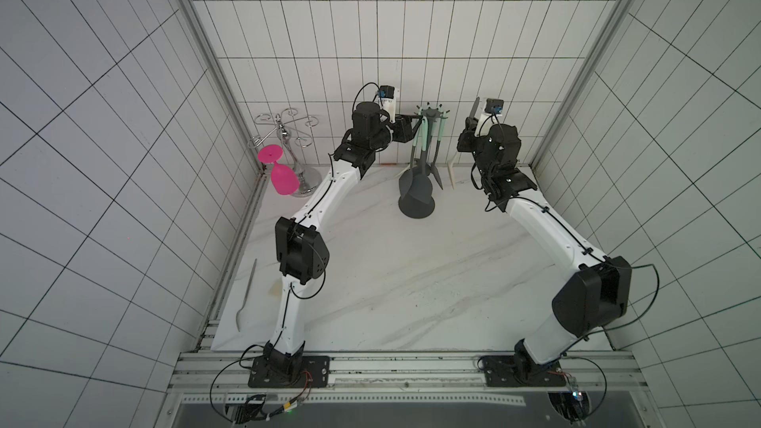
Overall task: Take the spatula off the kitchen utensil rack
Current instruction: Take off the spatula from the rack, then place the spatula at the center of the board.
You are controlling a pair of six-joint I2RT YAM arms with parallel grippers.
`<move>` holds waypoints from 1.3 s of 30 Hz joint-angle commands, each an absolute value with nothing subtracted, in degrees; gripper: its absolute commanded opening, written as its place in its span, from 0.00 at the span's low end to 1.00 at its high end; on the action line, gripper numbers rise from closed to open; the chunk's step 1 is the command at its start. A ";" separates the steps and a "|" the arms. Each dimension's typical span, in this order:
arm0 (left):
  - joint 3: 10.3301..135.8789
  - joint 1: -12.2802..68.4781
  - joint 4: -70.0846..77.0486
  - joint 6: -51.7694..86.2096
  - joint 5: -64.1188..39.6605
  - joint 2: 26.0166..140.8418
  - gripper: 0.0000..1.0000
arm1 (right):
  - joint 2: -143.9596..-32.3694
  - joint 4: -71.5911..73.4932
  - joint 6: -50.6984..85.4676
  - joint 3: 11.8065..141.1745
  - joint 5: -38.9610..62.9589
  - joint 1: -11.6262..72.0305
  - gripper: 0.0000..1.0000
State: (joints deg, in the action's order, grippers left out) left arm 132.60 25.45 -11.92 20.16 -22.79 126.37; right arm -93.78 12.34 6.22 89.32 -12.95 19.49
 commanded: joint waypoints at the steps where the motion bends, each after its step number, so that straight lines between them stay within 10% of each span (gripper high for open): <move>1: 131.90 26.08 -15.29 19.80 -22.59 127.23 0.57 | -91.54 12.81 7.24 88.52 -13.17 19.51 0.00; 31: 96.34 26.17 -23.82 10.01 -27.50 92.53 0.79 | -61.91 -2.44 18.66 54.90 7.07 21.20 0.00; 39: 80.21 40.07 -18.32 14.85 -17.31 80.90 0.74 | -61.45 -2.43 17.14 50.60 12.11 25.99 0.00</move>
